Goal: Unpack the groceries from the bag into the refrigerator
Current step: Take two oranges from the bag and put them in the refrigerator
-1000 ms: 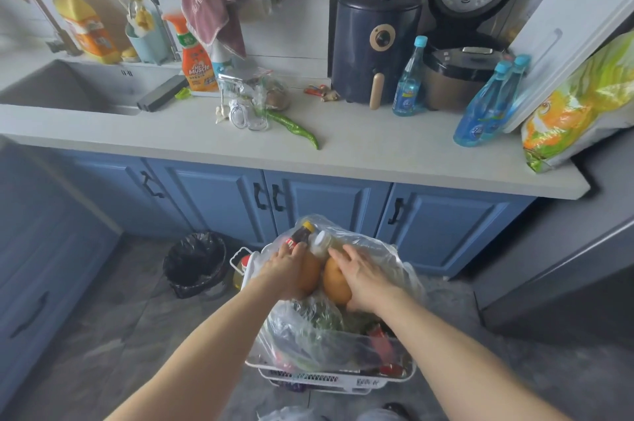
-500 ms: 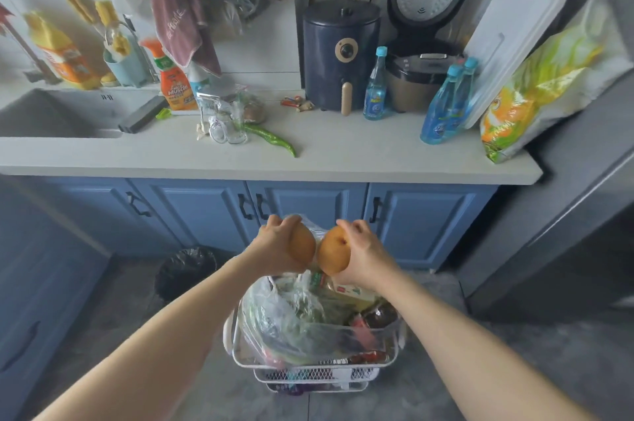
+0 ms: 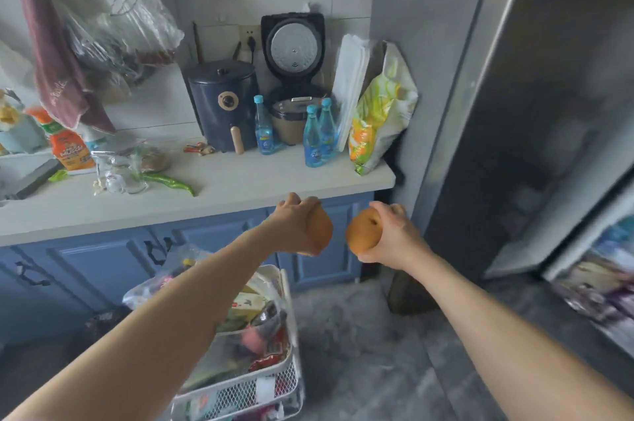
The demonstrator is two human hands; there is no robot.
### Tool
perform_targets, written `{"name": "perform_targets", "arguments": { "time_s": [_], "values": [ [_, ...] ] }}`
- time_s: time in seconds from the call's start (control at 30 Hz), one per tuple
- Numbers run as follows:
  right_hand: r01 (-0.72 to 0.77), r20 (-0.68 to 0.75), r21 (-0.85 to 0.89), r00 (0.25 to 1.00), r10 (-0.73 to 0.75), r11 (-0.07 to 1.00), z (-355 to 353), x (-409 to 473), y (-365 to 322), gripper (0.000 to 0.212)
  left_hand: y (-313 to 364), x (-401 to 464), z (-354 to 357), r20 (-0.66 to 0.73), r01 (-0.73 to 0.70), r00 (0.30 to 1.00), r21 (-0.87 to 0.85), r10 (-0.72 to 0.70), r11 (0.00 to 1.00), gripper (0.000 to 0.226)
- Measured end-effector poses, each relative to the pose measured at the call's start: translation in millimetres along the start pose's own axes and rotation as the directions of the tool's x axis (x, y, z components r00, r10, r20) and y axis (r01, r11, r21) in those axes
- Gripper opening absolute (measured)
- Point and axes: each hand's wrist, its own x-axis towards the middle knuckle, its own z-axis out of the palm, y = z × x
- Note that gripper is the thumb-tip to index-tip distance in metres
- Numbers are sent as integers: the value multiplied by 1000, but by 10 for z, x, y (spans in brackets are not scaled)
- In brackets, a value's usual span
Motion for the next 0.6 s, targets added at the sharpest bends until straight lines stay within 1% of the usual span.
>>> {"name": "perform_targets", "arguments": {
  "time_s": [0.1,0.2,0.3,0.4,0.5,0.53,0.6],
  "values": [
    [-82,-82,17,993,83,996,-578,-323,598,107,868,197,231,18,-95,995,4,95,995,100],
    [-183,-179,31,966,186,983,-1069,-616,1155,112,1713,390,455,16,-234,972,-25,235,972,104],
    [-274,-270,112,916,295,955,-1495,-848,1664,112,2444,629,645,29,-341,939,-39,342,939,101],
    [-343,-320,177,866,384,922,-1932,-1028,2131,112,3132,906,775,69,-424,902,-36,426,905,102],
    [-411,-370,234,800,472,881,-2312,-1090,2579,114,3759,1178,882,101,-501,860,-23,500,865,99],
    [-433,-378,246,781,497,867,-2432,-1082,2718,113,3950,1274,913,100,-526,845,-21,526,850,98],
    [-453,-418,247,748,516,857,-2681,-1027,3015,102,4299,1493,972,109,-561,819,-45,563,826,98]
  ]
}}
